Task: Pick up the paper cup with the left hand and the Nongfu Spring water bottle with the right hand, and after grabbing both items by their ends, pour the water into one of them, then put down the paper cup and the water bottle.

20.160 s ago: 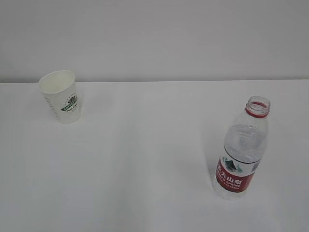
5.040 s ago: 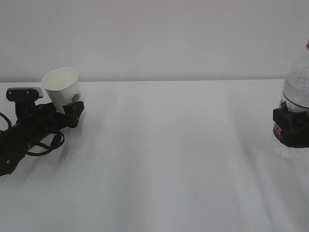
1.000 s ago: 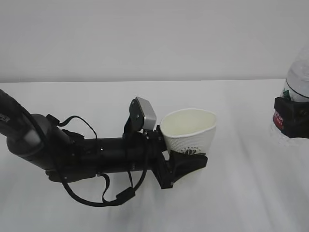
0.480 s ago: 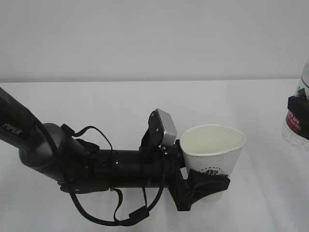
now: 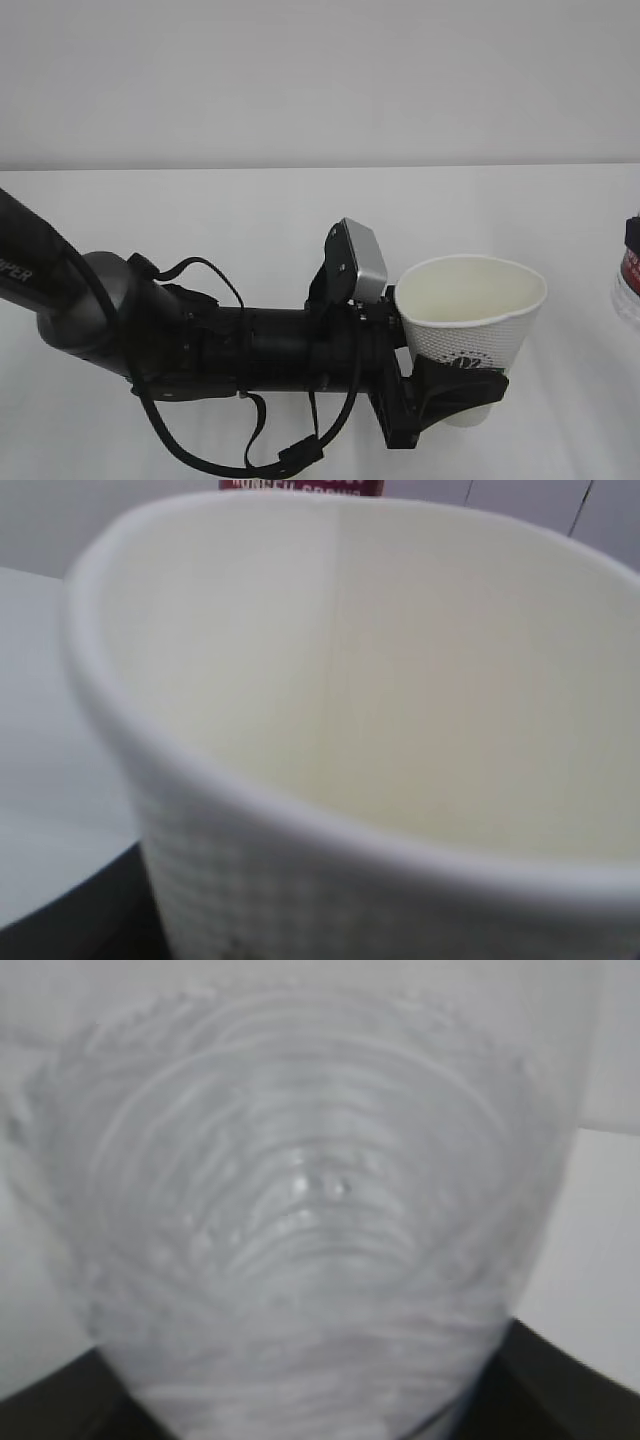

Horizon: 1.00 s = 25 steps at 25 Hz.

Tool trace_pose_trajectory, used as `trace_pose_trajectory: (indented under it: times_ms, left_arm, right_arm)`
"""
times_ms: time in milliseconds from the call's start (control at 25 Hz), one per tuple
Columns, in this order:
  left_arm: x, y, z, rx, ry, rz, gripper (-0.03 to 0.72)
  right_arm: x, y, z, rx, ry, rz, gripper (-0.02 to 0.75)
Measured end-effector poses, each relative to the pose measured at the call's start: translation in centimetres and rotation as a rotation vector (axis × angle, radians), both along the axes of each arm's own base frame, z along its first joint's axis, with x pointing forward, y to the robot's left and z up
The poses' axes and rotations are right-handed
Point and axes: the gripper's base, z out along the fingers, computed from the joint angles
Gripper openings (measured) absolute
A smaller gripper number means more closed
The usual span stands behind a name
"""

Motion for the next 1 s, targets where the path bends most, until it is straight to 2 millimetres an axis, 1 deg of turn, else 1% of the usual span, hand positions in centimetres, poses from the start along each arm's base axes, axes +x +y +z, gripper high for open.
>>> trace_pose_trajectory:
  times_ms: [240, 520, 1000]
  left_arm:
    - [-0.5, -0.4, 1.0, 0.012, -0.024, -0.012, 0.513]
    - [-1.1, -0.7, 0.9, 0.036, 0.007, -0.044, 0.513]
    - [-1.0, -0.6, 0.6, 0.069, 0.011, -0.032, 0.513]
  right_arm:
    - [-0.9, -0.1, -0.3, -0.006, 0.038, -0.004, 0.494]
    - [-1.1, -0.2, -0.8, -0.023, 0.066, 0.001, 0.494]
    - [-1.1, -0.2, -0.7, -0.276, 0.025, 0.123, 0.494]
